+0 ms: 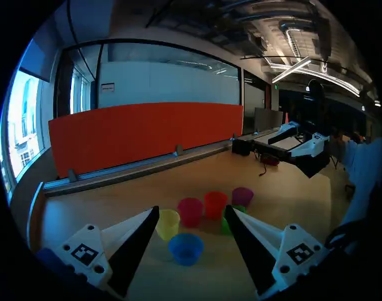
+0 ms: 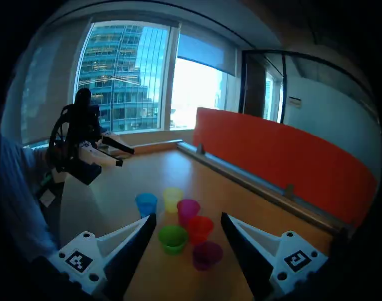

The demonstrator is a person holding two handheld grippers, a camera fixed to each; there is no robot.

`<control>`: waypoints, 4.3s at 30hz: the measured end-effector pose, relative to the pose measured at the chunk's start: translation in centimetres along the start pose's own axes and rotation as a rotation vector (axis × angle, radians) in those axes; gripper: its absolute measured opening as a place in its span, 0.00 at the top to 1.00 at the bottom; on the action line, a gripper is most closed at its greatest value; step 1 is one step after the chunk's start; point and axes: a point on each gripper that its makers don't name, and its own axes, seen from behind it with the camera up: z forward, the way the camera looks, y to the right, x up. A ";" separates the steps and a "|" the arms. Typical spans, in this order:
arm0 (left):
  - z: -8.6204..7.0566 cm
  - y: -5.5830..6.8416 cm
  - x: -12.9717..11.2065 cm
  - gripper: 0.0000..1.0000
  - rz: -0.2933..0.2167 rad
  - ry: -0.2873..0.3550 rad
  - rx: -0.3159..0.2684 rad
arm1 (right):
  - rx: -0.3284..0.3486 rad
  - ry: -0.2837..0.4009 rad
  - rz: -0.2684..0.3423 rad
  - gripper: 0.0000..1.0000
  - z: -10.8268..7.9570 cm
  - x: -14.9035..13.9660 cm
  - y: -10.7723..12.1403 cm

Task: Pour water

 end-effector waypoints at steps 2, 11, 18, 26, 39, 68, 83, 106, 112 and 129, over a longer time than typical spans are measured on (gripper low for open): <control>0.1 -0.2 -0.7 0.02 0.002 -0.012 0.005 | 0.006 -0.008 0.000 0.00 0.4 -0.4 -0.1; 0.6 -0.5 -3.7 0.02 -0.001 -0.066 0.010 | 0.034 -0.054 -0.006 0.00 2.2 -2.4 -0.5; 1.1 -0.4 -6.1 0.02 -0.005 -0.105 0.005 | 0.058 -0.092 -0.005 0.00 3.8 -4.2 -1.1; 1.9 -0.7 -8.5 0.02 -0.006 -0.147 0.005 | 0.080 -0.137 -0.011 0.00 5.6 -5.9 -1.4; 3.2 -0.7 -12.5 0.02 -0.006 -0.236 -0.005 | 0.107 -0.197 -0.032 0.00 7.9 -8.8 -1.4; 7.2 -0.5 -16.0 0.02 0.002 -0.332 -0.037 | 0.133 -0.282 -0.039 0.00 10.9 -13.4 -1.6; 8.7 -0.7 -16.3 0.02 -0.003 -0.341 -0.047 | 0.146 -0.305 -0.035 0.00 12.0 -14.2 -1.9; 9.5 -0.3 -16.4 0.15 0.022 -0.350 -0.054 | 0.159 -0.319 -0.036 0.00 13.4 -14.7 -2.5; 9.6 -0.4 -16.4 0.16 0.023 -0.346 -0.052 | 0.159 -0.327 -0.042 0.00 13.8 -15.0 -2.6; 8.9 -1.1 -14.5 0.16 0.015 -0.296 -0.038 | 0.159 -0.327 -0.054 0.06 15.0 -15.6 -3.0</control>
